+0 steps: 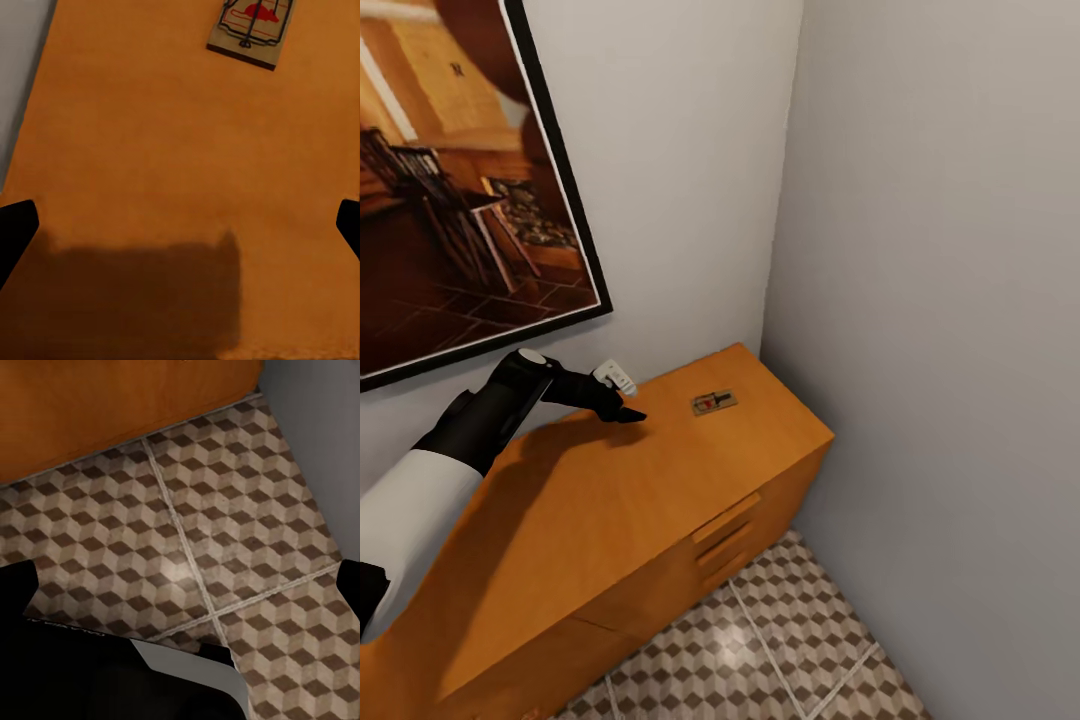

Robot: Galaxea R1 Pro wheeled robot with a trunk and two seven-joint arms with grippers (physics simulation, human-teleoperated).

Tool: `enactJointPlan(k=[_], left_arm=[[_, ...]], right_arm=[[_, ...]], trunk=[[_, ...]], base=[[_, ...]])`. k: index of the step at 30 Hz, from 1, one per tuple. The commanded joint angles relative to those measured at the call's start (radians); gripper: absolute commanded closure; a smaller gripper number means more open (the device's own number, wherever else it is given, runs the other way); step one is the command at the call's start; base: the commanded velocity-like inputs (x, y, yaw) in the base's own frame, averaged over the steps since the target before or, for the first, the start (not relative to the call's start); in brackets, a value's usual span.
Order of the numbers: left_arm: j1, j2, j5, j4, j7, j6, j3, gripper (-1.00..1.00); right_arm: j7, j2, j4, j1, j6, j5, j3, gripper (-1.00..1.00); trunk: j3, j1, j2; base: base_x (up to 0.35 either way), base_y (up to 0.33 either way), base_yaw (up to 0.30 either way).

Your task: Take the four mousetraps from the cabinet in the bathroom and place them on the bathroom floor. Make sure all four end up on the same floor surface, and ensure that at least two of them are either under or directly next to the same bathroom sink.

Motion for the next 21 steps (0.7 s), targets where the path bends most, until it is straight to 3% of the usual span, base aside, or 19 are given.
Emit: enactJointPlan(k=[1, 21], left_arm=[[-0.001, 0.000, -0.005, -0.001, -0.005, 0.006, -0.001, -1.00], [-0.001, -0.001, -0.005, -0.002, -0.005, 0.006, -0.003, -1.00]], right_arm=[[-0.004, 0.000, 0.001, -0.001, -0.003, -0.007, 0.009, -1.00], [-0.004, 0.001, 0.001, -0.001, -0.003, -0.007, 0.009, -1.00]], trunk=[[-0.002, 0.001, -0.002], [-0.002, 0.001, -0.002]], base=[[0.000, 0.000, 0.197], [0.000, 0.000, 0.031]])
